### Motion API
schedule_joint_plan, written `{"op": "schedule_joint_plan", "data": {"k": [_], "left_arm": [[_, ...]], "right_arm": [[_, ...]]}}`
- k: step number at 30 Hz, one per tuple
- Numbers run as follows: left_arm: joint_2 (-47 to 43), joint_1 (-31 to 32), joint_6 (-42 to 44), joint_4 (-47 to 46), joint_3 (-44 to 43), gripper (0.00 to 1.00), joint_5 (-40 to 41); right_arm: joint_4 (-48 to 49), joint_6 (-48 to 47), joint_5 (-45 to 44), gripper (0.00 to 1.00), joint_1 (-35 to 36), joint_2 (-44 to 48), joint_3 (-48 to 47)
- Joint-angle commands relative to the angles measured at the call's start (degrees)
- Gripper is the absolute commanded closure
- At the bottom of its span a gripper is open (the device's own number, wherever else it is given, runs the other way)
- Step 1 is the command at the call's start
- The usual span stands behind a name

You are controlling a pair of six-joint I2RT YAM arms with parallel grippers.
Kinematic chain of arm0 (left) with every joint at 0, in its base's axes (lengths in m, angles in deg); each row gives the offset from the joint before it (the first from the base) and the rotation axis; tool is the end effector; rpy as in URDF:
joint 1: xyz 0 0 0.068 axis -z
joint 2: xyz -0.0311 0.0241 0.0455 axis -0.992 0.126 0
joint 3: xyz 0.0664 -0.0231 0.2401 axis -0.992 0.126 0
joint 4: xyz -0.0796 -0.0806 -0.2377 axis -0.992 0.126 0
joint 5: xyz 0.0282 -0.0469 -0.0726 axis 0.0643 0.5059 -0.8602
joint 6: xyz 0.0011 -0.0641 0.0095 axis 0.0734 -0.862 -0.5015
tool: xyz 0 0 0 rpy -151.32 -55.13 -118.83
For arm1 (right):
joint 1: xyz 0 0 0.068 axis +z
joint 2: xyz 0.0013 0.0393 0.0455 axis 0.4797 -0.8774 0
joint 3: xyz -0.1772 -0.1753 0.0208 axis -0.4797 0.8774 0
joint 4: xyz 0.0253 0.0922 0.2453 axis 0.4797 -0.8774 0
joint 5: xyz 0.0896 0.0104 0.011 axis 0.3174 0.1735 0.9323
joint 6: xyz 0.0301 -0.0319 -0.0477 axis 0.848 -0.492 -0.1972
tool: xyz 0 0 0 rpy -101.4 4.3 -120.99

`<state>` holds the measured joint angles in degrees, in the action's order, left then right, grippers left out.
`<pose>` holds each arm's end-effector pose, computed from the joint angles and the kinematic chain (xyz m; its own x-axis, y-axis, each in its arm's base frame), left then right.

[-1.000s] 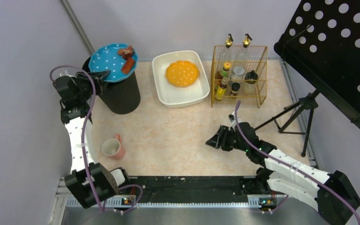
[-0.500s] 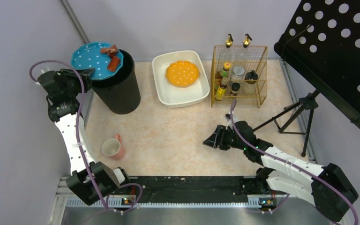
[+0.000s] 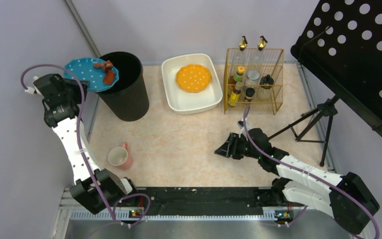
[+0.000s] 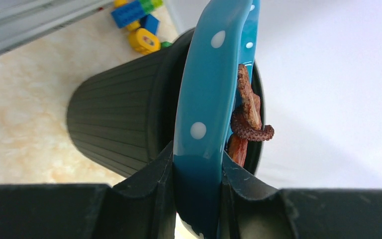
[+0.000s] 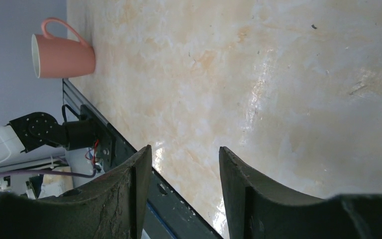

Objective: Clear the kitchen counter

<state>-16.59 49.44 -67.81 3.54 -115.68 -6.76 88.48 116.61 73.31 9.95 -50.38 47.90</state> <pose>0.2492 0.1459 0.3897 0.0748 -0.8924 -0.4450 -0.4086 0.3796 -0.8300 0.1642 0.1493 0.1472 -0.8583 0.2416 -0.4527 -0.2124 0.6359 0.7420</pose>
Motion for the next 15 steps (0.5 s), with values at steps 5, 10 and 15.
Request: {"op": "schedule_joint_plan", "data": {"k": [5,10,15], "left_arm": [[-1.01,4.06,8.45,-3.84,-9.45,1.0,9.85],[0.9,10.16,14.64,-1.14,-13.23,1.0,18.16],[2.51,14.92,19.36,-1.19,-15.14,1.0,26.71]], "right_arm": [[4.57,-0.44,1.3,0.49,0.14,0.69,1.26],[4.55,-0.48,1.59,0.49,0.15,1.55,1.7],[4.74,-0.29,1.63,0.49,0.15,2.9,2.8]]}}
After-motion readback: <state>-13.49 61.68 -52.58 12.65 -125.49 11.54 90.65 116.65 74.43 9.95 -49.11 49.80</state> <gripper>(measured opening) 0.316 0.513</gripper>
